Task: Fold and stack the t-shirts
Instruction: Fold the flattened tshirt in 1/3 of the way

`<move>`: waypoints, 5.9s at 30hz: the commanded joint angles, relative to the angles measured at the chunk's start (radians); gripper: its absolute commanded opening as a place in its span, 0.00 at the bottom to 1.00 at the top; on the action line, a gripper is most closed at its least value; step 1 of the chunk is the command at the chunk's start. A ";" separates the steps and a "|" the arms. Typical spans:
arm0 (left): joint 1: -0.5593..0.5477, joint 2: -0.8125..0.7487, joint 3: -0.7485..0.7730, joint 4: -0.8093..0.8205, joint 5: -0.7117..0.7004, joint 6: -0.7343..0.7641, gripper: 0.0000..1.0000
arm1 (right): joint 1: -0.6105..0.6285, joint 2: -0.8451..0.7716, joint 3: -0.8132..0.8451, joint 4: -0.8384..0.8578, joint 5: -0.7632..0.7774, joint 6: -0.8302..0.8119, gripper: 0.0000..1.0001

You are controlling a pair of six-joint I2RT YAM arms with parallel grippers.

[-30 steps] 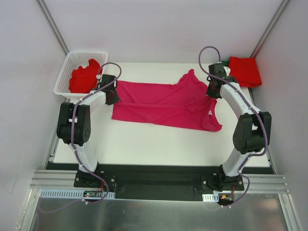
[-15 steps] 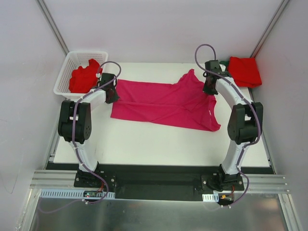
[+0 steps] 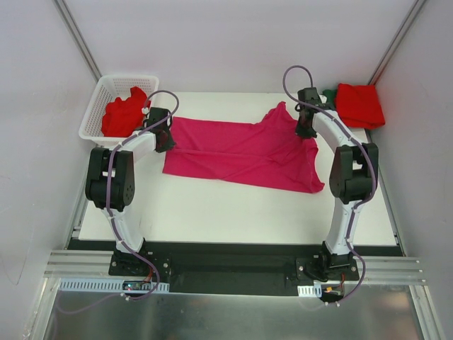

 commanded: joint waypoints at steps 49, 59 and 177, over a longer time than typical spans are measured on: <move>-0.029 -0.193 -0.068 0.030 -0.012 0.031 0.99 | 0.107 -0.217 -0.309 0.134 -0.265 -0.020 0.45; -0.029 -0.187 -0.063 0.030 -0.012 0.039 0.99 | 0.118 -0.154 -0.307 0.143 -0.293 -0.020 0.44; -0.038 -0.167 -0.071 0.051 0.017 0.065 0.99 | 0.136 -0.062 -0.235 0.203 -0.238 -0.096 0.01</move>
